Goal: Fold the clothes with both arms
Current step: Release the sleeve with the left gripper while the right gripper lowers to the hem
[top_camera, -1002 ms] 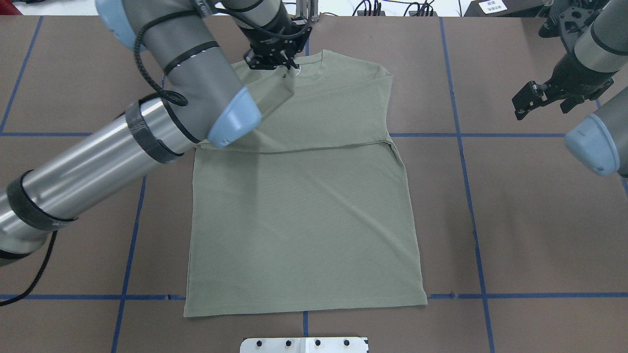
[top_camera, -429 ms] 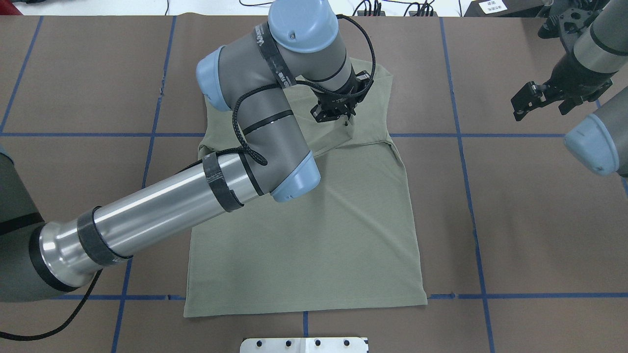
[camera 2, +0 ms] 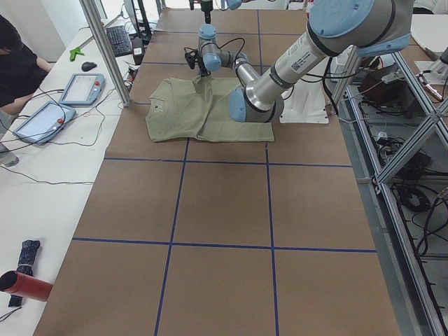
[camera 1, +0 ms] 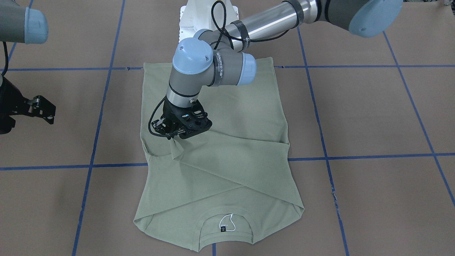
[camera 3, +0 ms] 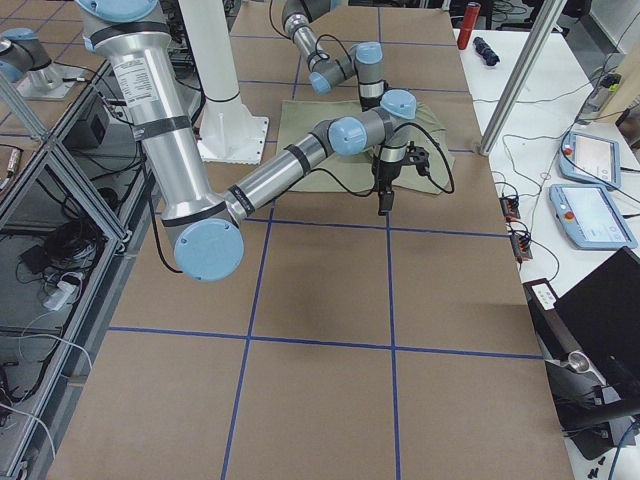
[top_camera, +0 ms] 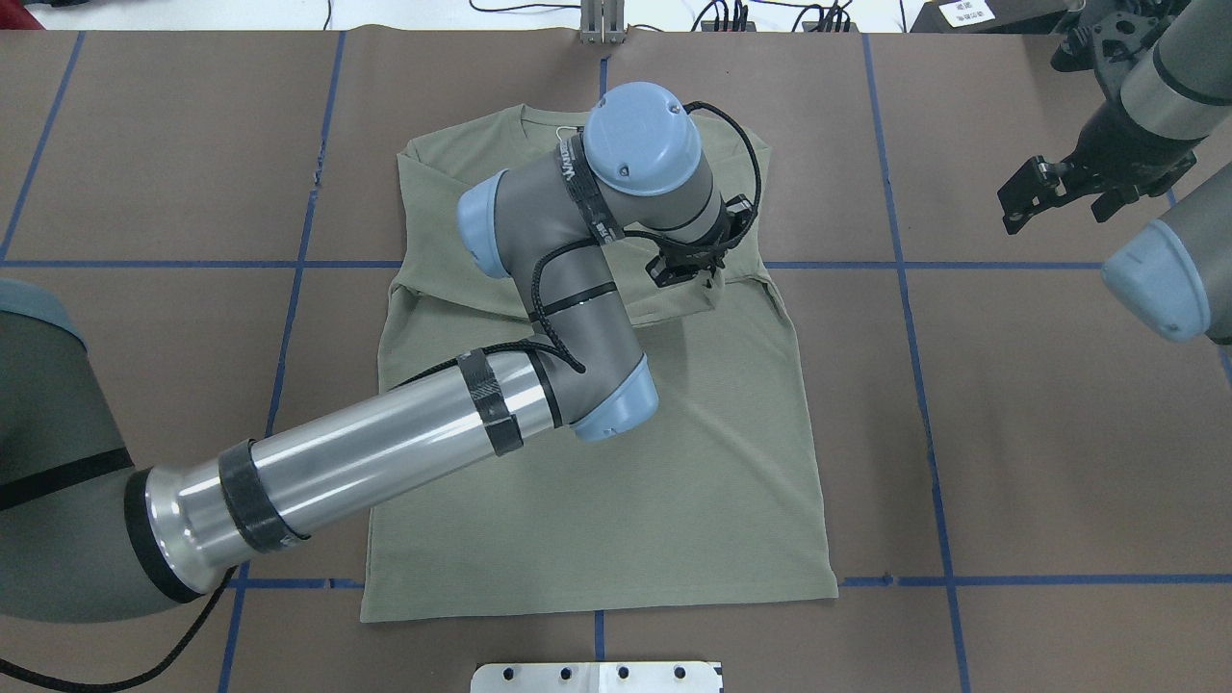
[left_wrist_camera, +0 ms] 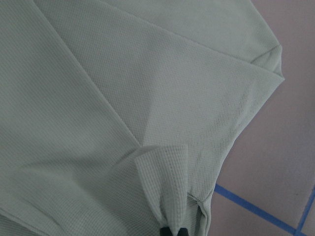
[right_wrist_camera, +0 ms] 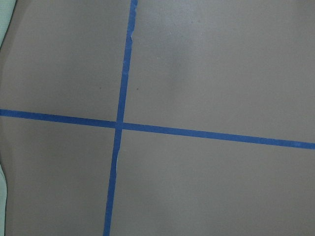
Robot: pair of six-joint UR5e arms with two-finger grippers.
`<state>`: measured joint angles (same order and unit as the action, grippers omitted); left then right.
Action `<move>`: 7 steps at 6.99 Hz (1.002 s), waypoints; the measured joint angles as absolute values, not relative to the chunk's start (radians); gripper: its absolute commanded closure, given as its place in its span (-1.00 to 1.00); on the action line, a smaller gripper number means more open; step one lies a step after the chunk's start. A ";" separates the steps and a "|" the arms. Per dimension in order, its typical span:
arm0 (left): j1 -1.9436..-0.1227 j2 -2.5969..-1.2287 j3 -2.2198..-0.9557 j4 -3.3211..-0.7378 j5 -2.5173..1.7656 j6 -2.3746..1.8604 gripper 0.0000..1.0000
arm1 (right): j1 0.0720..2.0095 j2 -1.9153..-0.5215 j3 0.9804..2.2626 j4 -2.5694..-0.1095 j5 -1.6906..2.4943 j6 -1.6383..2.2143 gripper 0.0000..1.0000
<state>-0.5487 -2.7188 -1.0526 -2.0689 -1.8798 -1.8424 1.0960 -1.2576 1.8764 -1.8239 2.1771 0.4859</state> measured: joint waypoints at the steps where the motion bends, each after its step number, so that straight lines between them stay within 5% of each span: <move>1: -0.523 -2.749 -1.013 -2.117 -1.860 -1.855 -1.00 | 1.098 -1.256 1.877 -1.824 2.177 0.485 -1.00; 5: -0.515 -2.734 -0.994 -2.187 -1.824 -1.759 -0.99 | 1.098 -1.265 1.866 -1.771 2.177 0.485 -1.00; 7: -0.541 -2.641 -1.121 -2.107 -1.829 -1.690 -0.99 | 1.083 -1.274 1.868 -1.727 2.177 0.526 -1.00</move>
<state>-0.5411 -2.6411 -1.1208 -2.1070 -1.8294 -1.6905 1.0827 -1.2741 1.8683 -1.7272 2.1774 0.5262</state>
